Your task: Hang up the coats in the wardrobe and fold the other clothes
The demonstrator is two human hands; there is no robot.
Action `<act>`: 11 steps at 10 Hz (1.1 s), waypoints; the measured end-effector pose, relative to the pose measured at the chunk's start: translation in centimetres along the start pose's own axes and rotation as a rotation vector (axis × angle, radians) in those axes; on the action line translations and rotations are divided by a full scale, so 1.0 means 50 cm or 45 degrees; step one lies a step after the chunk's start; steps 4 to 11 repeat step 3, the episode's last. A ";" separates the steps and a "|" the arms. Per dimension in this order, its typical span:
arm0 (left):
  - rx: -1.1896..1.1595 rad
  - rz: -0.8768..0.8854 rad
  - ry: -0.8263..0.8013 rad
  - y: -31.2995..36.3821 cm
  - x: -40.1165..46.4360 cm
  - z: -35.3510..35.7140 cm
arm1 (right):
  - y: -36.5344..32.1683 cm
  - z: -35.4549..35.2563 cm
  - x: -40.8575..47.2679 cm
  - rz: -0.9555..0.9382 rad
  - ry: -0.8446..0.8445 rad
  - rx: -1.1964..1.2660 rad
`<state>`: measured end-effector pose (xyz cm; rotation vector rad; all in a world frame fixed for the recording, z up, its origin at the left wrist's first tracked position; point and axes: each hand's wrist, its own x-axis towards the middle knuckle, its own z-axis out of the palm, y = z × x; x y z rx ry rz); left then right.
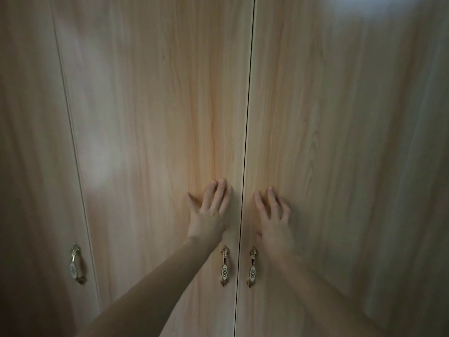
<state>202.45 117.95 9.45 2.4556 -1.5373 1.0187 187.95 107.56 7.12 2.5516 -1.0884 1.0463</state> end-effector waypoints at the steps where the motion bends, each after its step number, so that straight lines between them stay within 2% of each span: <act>1: -0.102 0.016 -0.095 -0.005 -0.009 -0.058 | -0.004 -0.042 0.000 -0.014 -0.194 0.104; 2: -0.356 0.011 -0.257 -0.001 -0.064 -0.116 | 0.000 -0.101 -0.053 -0.069 -0.330 0.304; 3: -0.338 0.012 -0.519 0.012 -0.153 -0.147 | 0.008 -0.125 -0.146 -0.084 -0.466 0.293; 11: -0.338 0.012 -0.519 0.012 -0.153 -0.147 | 0.008 -0.125 -0.146 -0.084 -0.466 0.293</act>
